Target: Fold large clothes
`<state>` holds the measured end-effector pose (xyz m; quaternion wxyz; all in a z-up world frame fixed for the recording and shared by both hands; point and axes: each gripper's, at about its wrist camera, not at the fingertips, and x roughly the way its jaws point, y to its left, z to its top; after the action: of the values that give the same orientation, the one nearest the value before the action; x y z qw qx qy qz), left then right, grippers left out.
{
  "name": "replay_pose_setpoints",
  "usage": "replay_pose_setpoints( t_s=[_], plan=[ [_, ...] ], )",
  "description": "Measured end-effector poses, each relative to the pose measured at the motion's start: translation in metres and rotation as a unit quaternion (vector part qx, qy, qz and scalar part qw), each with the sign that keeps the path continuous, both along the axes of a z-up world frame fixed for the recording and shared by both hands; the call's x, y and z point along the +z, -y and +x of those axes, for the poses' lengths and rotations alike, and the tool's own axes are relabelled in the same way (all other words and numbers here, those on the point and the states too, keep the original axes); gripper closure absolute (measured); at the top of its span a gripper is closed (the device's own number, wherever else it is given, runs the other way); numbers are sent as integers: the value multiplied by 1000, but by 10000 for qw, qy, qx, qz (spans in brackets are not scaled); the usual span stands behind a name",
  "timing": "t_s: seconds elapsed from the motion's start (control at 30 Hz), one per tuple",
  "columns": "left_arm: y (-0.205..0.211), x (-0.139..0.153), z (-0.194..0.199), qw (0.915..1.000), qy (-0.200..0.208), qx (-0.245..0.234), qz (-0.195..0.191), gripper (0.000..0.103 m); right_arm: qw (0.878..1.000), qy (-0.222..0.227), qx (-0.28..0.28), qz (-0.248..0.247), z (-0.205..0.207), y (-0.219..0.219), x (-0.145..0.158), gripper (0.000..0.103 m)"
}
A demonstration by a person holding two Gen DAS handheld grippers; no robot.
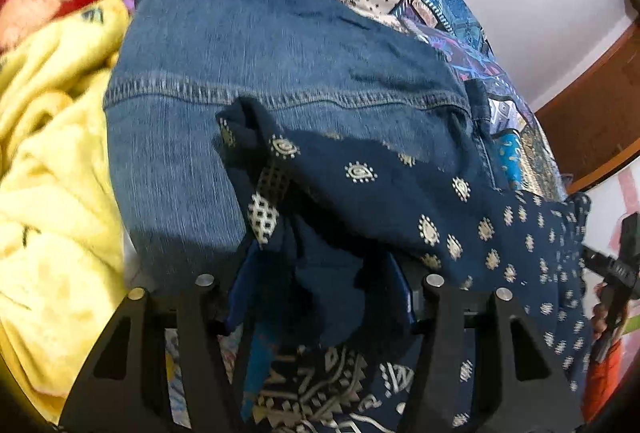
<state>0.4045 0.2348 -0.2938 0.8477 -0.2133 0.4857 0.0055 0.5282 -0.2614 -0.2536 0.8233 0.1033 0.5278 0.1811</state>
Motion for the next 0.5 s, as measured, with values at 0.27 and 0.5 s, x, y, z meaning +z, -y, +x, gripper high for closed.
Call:
replay_pose_setpoints(
  t_s=[0.27,0.5],
  plan=[
    [9,10,9,9996,-23,-13,280,91,9997,227,112,1,18,-25,10,89],
    [5,64,27,9950,406,-154,904,93,9945,926,278,-407,39,-54,54,92]
  ],
)
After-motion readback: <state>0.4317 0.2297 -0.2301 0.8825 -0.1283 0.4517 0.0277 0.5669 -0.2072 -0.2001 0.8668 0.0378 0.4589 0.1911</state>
